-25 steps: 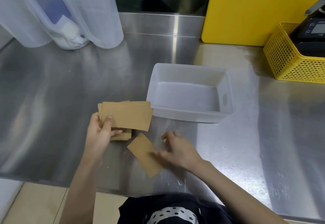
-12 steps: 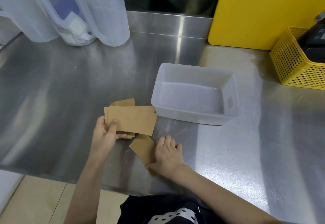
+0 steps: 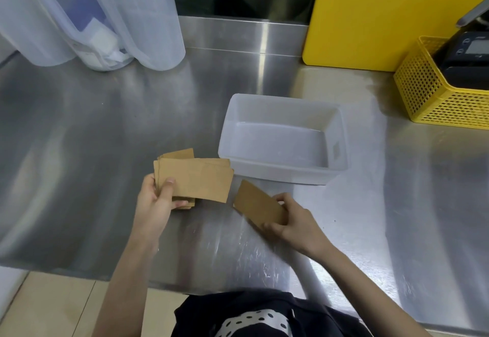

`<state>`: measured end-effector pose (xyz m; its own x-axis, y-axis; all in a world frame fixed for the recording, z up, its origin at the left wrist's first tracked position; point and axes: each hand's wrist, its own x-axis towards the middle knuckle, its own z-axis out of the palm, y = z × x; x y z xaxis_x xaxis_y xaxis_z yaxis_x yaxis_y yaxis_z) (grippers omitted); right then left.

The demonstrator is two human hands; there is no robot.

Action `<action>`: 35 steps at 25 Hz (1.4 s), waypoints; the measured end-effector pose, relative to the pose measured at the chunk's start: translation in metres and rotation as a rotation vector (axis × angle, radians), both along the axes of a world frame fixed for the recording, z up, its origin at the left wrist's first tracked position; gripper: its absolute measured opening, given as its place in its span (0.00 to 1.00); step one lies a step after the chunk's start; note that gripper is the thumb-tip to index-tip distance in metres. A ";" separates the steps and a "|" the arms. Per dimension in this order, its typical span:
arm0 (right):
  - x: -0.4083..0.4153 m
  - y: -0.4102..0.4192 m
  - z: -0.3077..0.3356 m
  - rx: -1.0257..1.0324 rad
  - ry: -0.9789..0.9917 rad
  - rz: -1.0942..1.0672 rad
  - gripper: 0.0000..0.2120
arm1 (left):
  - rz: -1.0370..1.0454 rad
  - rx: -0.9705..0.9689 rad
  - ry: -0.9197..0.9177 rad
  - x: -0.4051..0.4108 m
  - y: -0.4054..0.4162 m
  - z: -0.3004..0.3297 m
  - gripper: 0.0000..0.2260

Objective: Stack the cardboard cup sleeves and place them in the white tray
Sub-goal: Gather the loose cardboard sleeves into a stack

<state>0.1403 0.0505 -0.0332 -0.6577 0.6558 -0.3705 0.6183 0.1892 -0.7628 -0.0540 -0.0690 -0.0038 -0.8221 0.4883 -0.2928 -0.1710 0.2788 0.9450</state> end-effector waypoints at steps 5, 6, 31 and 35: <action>0.039 0.020 0.021 -0.024 0.122 -0.113 0.03 | -0.033 -0.011 0.000 0.005 0.006 -0.002 0.04; 0.044 0.023 0.027 -0.034 0.157 -0.135 0.02 | -0.036 -0.010 -0.002 0.006 0.007 -0.001 0.04; 0.006 0.005 0.024 -0.172 0.236 -0.400 0.22 | -0.197 0.133 -0.386 0.072 0.040 -0.007 0.11; 0.014 0.006 0.019 -0.115 0.295 -0.396 0.17 | -0.378 0.099 -0.160 0.076 0.037 -0.011 0.05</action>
<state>0.1545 0.0567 -0.0143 -0.4543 0.8420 -0.2911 0.3809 -0.1119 -0.9178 0.0222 -0.0321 -0.0148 -0.5273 0.7792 -0.3388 -0.2211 0.2592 0.9402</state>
